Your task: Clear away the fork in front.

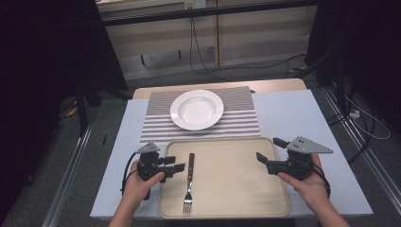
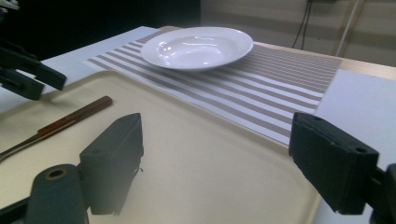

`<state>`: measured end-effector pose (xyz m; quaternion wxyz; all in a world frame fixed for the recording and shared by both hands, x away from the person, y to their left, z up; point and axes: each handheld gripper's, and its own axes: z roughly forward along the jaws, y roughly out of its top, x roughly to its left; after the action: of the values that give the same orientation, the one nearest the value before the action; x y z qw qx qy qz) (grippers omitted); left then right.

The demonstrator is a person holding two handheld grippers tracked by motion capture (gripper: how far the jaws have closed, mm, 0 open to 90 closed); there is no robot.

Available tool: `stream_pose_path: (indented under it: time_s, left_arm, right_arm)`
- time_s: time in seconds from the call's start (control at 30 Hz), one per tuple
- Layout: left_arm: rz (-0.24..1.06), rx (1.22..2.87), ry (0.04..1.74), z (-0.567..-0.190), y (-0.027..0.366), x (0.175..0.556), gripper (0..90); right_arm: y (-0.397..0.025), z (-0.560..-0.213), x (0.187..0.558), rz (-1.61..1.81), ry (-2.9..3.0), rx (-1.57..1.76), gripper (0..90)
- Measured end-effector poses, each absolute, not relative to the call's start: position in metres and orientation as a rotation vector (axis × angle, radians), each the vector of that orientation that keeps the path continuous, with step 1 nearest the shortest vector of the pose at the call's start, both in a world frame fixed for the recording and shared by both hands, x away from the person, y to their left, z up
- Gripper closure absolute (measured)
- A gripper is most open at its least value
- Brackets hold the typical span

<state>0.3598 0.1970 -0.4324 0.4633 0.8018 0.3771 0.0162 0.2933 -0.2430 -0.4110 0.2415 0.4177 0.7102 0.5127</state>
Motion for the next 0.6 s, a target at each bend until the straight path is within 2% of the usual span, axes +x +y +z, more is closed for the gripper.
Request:
stream_pose_path:
  time_s: [0.07, 0.2, 0.37, 0.6]
  left_arm:
    - [0.063, 1.946, 0.909, -0.429, 0.203, 0.358, 29.1]
    - [0.156, 1.911, 0.874, -0.424, 0.219, 0.348, 19.8]
    - [0.250, 1.901, 0.826, -0.420, 0.237, 0.336, 15.3]
    - [0.263, 1.904, 0.787, -0.425, 0.239, 0.333, 8.7]
  right_arm:
    - [-0.248, -0.414, 0.292, 1.396, 1.957, 1.144, 17.4]
    - [-0.256, -0.419, 0.287, 1.392, 1.960, 1.154, 16.8]
    - [-0.261, -0.423, 0.283, 1.418, 1.945, 1.172, 16.4]
    - [-0.265, -0.429, 0.283, 1.453, 1.937, 1.200, 16.2]
